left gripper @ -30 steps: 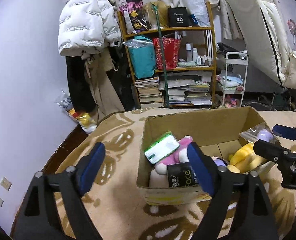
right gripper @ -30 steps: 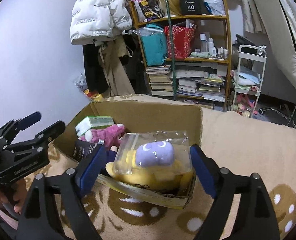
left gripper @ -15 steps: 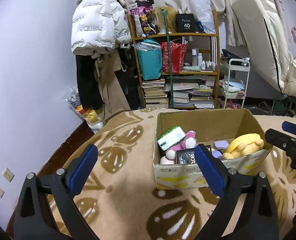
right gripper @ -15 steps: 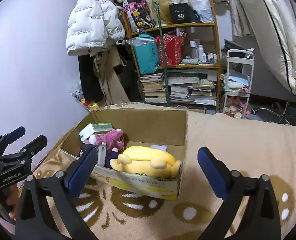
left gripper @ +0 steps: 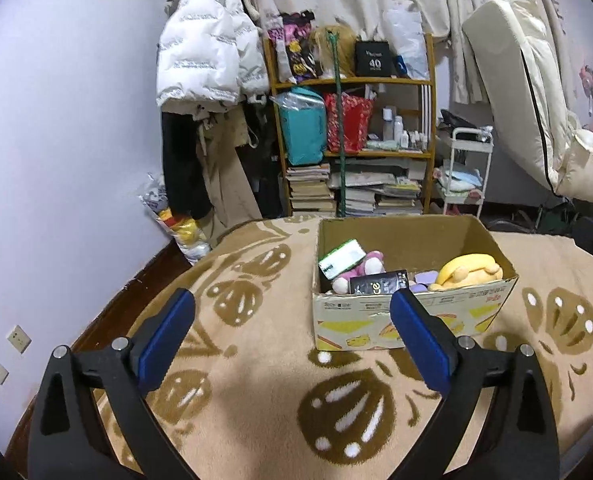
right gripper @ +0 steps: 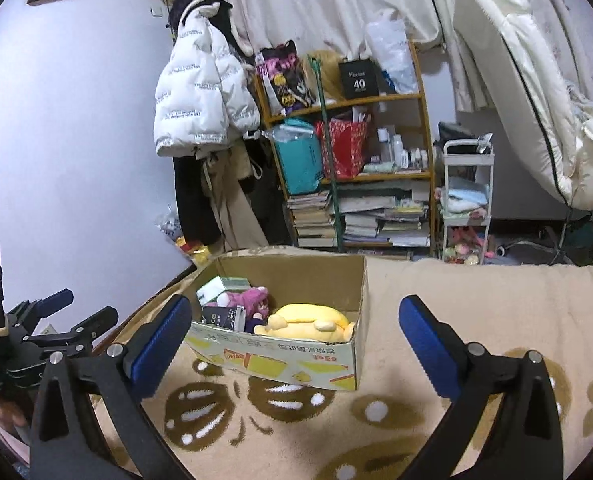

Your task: Organize soft objects

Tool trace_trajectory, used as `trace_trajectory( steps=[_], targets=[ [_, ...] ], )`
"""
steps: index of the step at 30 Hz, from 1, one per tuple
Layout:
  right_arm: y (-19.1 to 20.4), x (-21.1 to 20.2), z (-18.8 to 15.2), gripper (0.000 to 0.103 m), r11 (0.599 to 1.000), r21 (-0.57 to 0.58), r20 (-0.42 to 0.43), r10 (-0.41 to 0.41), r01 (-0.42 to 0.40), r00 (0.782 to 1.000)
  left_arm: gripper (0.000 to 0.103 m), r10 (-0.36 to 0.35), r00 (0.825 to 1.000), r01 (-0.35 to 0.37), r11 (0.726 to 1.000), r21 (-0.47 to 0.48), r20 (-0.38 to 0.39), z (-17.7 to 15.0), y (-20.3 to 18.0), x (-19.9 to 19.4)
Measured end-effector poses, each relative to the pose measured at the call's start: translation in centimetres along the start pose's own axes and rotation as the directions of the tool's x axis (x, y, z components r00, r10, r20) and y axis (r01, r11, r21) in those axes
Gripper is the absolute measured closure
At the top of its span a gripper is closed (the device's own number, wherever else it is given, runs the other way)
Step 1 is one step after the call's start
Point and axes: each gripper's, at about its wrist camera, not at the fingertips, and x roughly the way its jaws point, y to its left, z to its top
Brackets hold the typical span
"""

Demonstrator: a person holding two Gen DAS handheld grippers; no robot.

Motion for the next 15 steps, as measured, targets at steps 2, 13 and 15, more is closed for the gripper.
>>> trace_trajectory(
  steps=[2, 13, 15],
  targets=[
    [0.2, -0.7, -0.1, 0.000, 1.000, -0.005, 0.006, -0.003, 0.003, 1.000, 0.006, 0.002, 1.000, -0.002, 1.000, -0.001, 0.005, 0.0, 0.2, -0.8],
    [0.9, -4.2, -1.0, 0.000, 0.998, -0.044, 0.035, -0.042, 0.043, 0.999, 0.006, -0.029, 0.999, 0.028, 1.000, 0.011, 0.031, -1.0, 1.0, -5.0],
    [1.0, -4.6, -1.2, 0.000, 0.998, -0.048, 0.042, -0.047, 0.049, 0.998, 0.006, -0.030, 0.999, 0.030, 0.999, 0.014, 0.031, -1.2, 0.9, -5.3]
  ],
)
